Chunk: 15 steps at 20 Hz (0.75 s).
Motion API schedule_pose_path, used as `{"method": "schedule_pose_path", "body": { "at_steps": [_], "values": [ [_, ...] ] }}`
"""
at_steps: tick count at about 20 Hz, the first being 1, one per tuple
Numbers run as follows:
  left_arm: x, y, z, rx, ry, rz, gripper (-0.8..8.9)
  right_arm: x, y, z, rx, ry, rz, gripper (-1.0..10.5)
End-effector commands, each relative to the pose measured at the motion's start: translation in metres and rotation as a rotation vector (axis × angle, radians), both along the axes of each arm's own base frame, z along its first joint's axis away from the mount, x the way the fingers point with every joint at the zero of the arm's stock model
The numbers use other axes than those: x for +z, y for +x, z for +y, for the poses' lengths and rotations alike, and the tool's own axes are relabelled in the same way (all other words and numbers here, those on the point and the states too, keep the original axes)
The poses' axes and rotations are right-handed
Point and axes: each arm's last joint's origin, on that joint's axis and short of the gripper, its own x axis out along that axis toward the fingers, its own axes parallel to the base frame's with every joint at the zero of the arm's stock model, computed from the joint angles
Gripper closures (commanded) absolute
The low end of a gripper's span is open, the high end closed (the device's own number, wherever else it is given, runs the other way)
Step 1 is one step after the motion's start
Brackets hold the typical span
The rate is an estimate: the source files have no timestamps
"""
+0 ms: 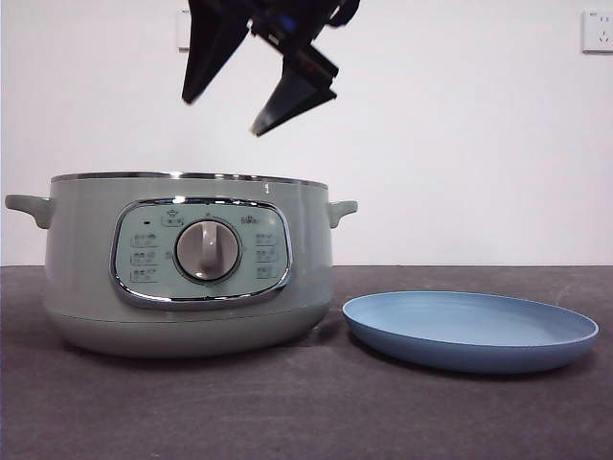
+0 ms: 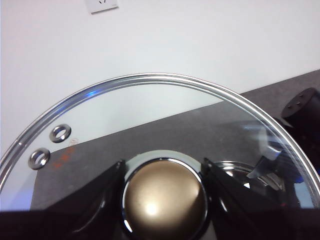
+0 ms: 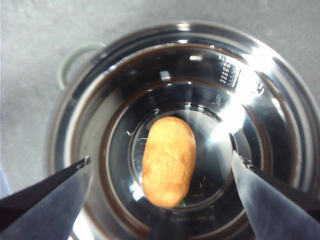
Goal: Take the potato out from the steamer,put the potato on the plate,close the lid
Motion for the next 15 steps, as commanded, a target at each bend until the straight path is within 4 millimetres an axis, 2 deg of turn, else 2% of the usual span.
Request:
{"method": "schedule_pose_path", "body": {
  "at_steps": [1, 10, 15],
  "values": [
    [-0.003, -0.007, 0.004, 0.001, 0.023, 0.026, 8.22, -0.013, 0.004, 0.007, 0.01, -0.02, 0.014, 4.7],
    [-0.003, -0.004, 0.002, -0.002, 0.023, 0.033, 8.22, -0.063, -0.003, 0.051, 0.044, -0.166, -0.026, 4.7],
    [-0.003, -0.004, 0.002, -0.002, 0.022, 0.033, 8.22, -0.082, 0.002, 0.055, 0.023, -0.216, -0.025, 4.7]
  ]
}}
